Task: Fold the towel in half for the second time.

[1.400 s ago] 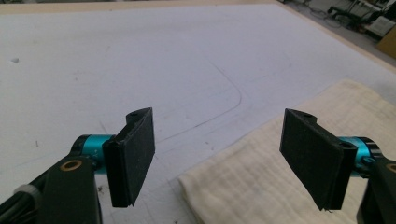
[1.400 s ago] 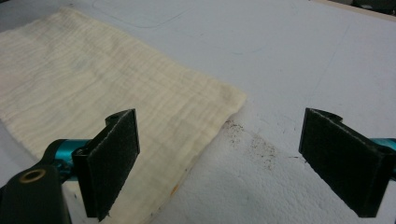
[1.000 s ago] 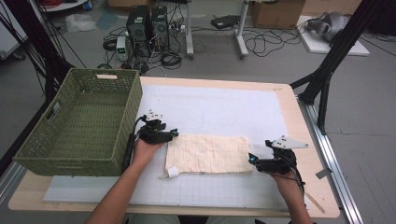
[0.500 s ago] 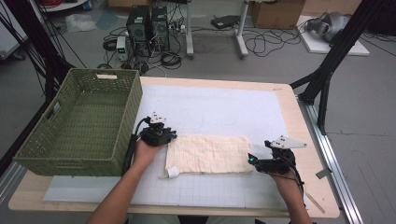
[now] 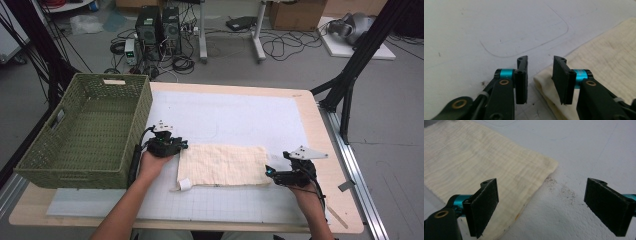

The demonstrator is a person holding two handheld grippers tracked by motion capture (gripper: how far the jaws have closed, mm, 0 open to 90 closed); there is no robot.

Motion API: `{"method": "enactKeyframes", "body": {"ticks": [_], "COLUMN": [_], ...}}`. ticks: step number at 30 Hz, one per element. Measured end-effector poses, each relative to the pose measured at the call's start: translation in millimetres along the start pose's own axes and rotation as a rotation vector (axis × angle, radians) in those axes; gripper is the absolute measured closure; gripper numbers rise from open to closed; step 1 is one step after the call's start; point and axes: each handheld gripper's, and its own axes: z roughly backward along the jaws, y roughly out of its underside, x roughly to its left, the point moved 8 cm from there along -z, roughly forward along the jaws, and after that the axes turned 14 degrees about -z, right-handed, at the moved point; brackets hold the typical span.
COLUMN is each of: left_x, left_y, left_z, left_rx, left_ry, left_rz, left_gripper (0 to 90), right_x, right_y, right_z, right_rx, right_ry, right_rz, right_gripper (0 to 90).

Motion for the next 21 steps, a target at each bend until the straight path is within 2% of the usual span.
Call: {"method": "enactKeyframes", "body": {"ticks": [4, 7, 9, 11, 14, 16, 21], "left_x": [-4.3, -9.0, -10.3, -9.7, -9.5, -8.9, -6.3], "left_y": [2.8, 3.8, 3.6, 3.9, 3.9, 3.7, 4.3], "left_z": [-1.3, -2.5, -2.8, -2.5, -2.4, -2.6, -1.8], "left_rx": [0.009, 0.034, 0.036, 0.037, 0.035, 0.028, 0.026], "left_ry": [0.01, 0.0, -0.007, -0.007, -0.007, -0.006, 0.0], "left_rz": [-0.032, -0.092, -0.111, -0.106, -0.103, -0.085, -0.055], "left_gripper": [64.5, 78.2, 82.8, 83.7, 83.9, 83.9, 83.9], "right_x": [0.5, 0.9, 0.8, -1.4, -8.0, -11.9, -19.7], "right_y": [0.2, 0.7, 0.5, -0.9, -8.2, -13.1, -20.9], "right_z": [-1.5, -2.5, -4.2, -7.8, -14.0, -18.8, -45.7], "right_rx": [0.004, 0.009, 0.012, 0.016, 0.01, 0.021, 0.073], "right_ry": [-0.002, -0.004, -0.003, 0.006, 0.02, 0.043, 0.04], "right_rz": [0.002, 0.0, 0.001, -0.008, -0.055, -0.048, -0.077], "right_gripper": [11.7, 11.7, 11.7, 11.7, 11.7, 11.7, 12.0]}}
